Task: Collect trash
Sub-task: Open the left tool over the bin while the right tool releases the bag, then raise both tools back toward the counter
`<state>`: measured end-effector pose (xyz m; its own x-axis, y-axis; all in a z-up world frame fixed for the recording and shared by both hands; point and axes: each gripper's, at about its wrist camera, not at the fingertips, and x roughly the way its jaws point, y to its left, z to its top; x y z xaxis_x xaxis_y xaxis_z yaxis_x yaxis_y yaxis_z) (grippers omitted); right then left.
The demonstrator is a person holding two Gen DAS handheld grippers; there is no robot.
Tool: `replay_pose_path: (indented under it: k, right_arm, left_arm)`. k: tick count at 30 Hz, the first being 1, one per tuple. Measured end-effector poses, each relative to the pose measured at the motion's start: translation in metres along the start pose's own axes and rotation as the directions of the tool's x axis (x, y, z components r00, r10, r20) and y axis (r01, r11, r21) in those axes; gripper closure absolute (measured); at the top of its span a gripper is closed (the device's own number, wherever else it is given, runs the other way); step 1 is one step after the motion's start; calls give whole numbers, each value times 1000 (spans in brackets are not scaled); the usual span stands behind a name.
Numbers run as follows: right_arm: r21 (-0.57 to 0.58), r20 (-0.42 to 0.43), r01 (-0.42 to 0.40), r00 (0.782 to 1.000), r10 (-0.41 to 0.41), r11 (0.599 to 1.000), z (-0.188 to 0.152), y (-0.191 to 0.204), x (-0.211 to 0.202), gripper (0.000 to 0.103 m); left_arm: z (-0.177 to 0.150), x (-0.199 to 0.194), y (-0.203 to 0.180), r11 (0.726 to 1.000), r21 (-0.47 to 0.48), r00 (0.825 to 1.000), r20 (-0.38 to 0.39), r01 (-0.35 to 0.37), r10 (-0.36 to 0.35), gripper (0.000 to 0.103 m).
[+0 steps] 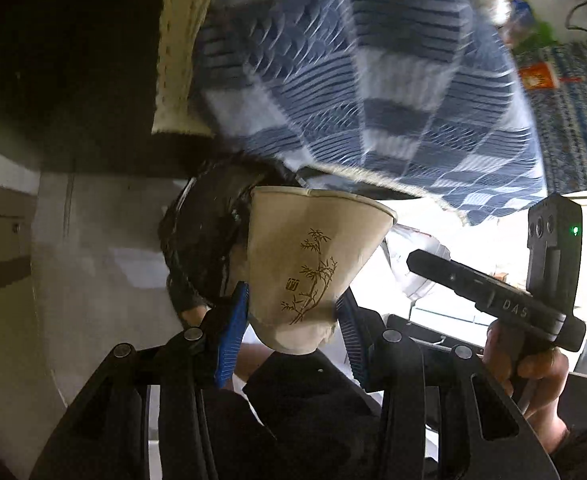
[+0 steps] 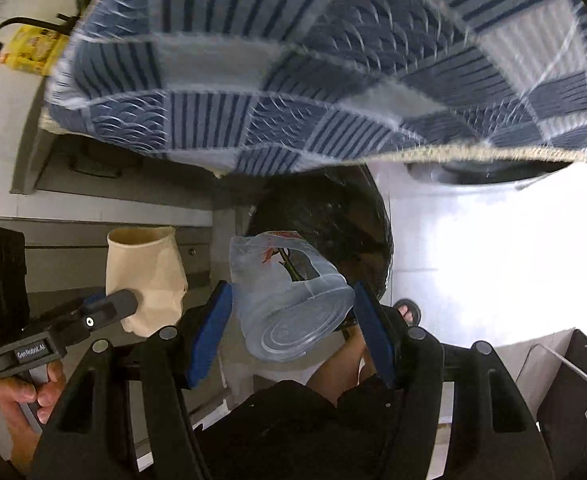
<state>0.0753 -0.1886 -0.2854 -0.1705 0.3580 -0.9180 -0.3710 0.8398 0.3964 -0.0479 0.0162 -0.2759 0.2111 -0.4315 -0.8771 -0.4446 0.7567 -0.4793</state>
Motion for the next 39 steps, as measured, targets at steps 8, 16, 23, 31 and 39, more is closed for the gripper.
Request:
replay_pose_path:
  k: [8, 16, 23, 31, 39]
  right_arm:
    - [43, -61, -18, 998, 21, 999, 14, -23, 49, 40]
    - [51, -87, -28, 996, 32, 998, 22, -38, 77, 40]
    - [40, -75, -10, 997, 13, 999, 22, -30, 75, 25]
    - [34, -53, 13, 999, -12, 999, 19, -19, 52, 16]
    - [65, 7, 32, 999, -32, 997, 6, -9, 10, 6]
  left_arm:
    - [-1, 56, 24, 998, -43, 996, -83, -42, 38, 61]
    - [7, 84, 33, 998, -48, 992, -118, -47, 41, 61]
    - [8, 94, 43, 994, -85, 987, -149, -64, 50, 26]
    - [13, 73, 47, 995, -73, 991, -121, -64, 55, 26]
    - [14, 32, 32, 998, -29, 996, -64, -59, 57, 25]
